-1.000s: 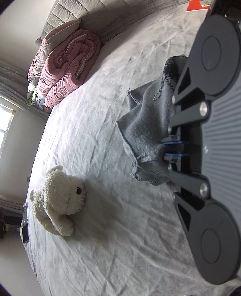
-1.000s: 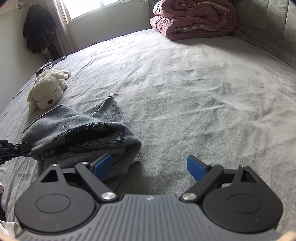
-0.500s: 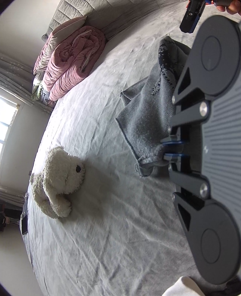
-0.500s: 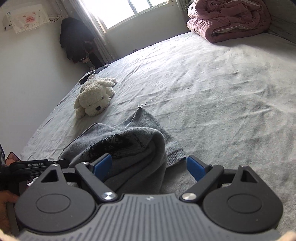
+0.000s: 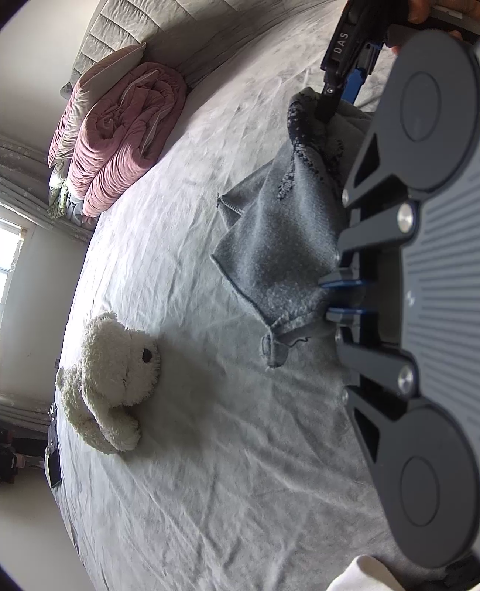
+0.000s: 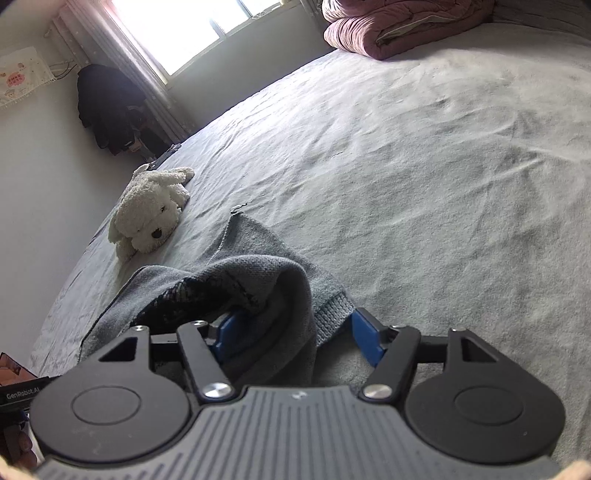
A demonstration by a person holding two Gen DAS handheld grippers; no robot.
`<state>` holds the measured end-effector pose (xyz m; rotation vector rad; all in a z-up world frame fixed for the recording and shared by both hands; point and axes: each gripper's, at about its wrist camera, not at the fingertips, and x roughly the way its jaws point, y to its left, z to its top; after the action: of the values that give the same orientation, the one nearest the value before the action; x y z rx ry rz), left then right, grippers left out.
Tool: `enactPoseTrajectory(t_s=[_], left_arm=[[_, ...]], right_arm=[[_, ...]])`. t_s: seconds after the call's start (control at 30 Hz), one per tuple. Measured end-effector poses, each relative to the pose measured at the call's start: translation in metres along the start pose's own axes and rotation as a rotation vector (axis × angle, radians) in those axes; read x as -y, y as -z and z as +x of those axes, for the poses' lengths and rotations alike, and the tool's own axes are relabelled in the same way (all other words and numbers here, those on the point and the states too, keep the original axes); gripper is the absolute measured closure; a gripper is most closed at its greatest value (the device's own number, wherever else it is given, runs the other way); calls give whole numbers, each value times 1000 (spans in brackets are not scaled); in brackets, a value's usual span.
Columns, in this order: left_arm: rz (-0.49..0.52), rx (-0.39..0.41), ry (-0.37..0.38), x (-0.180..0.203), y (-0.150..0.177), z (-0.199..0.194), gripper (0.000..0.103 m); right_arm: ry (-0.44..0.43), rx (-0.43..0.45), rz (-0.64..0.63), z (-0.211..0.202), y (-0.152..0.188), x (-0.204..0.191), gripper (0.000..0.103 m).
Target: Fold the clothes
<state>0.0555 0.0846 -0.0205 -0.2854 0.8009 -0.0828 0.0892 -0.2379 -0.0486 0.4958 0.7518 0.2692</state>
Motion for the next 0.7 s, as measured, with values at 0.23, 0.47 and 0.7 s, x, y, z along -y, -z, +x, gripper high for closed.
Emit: enactPoseTrajectory(t_s=[0.23,0.47,0.7], left_arm=[[-24,1,7,-5,1,-5,74],[-51,12,26,-7,2,-8,53],[-104,-2,66,-10,-1,-5,46]], right_arm=[[-50,15,-15,-10,4,-11,85],[-177,5,-34,-29,7,-34,88],[-268,-39,-131,-38,21,-66,90]])
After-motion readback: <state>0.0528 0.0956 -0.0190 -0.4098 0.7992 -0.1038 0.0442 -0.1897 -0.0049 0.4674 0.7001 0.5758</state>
